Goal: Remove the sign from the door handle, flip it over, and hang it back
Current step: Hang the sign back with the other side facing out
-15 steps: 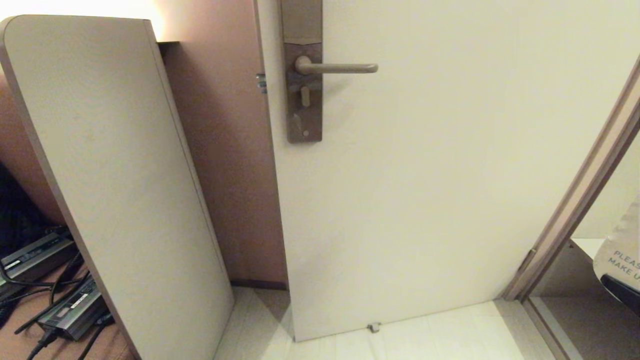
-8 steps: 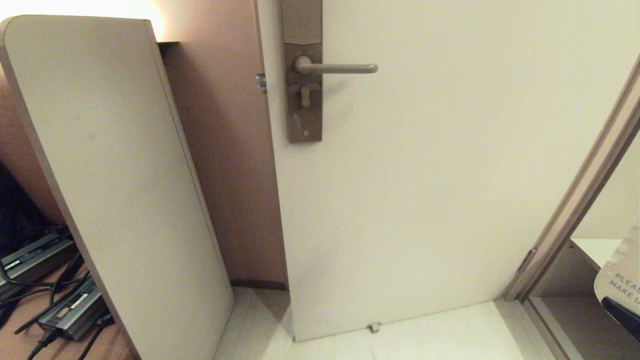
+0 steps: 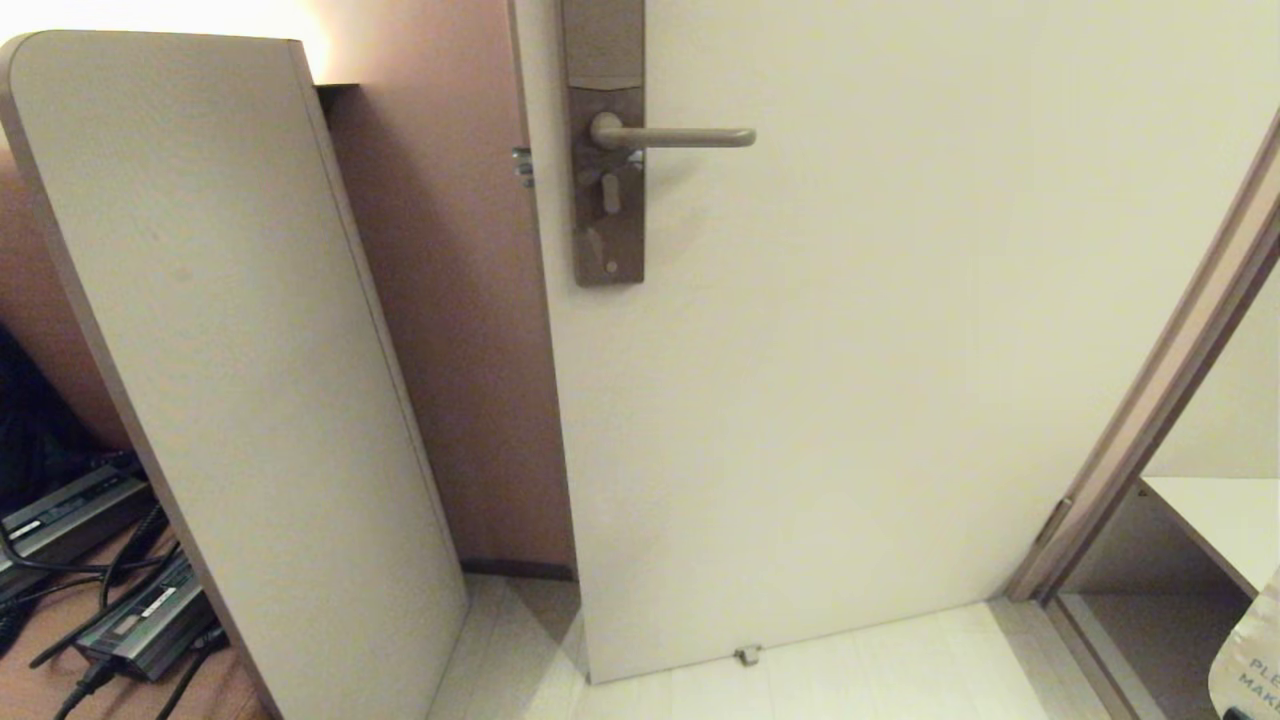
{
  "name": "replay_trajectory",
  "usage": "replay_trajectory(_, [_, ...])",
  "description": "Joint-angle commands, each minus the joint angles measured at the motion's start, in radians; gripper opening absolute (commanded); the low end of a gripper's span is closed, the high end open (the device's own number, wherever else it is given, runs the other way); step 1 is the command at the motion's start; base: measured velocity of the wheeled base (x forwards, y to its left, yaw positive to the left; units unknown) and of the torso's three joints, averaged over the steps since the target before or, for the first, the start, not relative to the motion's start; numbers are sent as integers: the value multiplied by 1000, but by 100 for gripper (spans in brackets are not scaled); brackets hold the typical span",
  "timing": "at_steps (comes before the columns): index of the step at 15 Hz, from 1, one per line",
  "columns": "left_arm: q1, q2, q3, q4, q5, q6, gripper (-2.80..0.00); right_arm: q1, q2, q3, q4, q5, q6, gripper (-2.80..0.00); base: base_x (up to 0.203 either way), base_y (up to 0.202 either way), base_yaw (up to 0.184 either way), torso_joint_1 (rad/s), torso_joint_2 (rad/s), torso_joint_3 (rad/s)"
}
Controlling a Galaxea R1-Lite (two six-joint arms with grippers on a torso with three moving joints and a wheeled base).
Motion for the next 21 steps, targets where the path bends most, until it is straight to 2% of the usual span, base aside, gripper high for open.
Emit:
replay_trajectory(1, [6, -126, 0, -1, -2, 0, -280, 1, -70, -7, 24, -4, 0, -280, 0, 0, 0, 0, 0, 0])
replay_trajectory(3, [10, -149, 0, -5, 4, -19, -280, 1, -70, -4, 24, -7, 0, -280, 0, 0, 0, 0, 0, 0])
replay_trajectory(11, [10, -149, 0, -7, 15, -95, -280, 1, -137, -4, 80, -228, -1, -280, 0, 0, 0, 0, 0, 0])
replay_trajectory(14, [10, -149, 0, -7, 19, -95, -280, 1, -137, -3, 91, -334, -13, -280, 0, 0, 0, 0, 0, 0])
replay_trajectory(16, [10, -149, 0, -7, 19, -95, -280, 11, -137, -7, 126, -354, -22, -280, 0, 0, 0, 0, 0, 0])
replay_trajectory(19, [10, -149, 0, -7, 19, -95, -280, 176, -136, 14, 127, -441, -20, -280, 0, 0, 0, 0, 0, 0])
replay_trajectory(21, [10, -149, 0, -7, 19, -95, -280, 219, -134, 45, 102, -473, -18, -280, 0, 0, 0, 0, 0, 0])
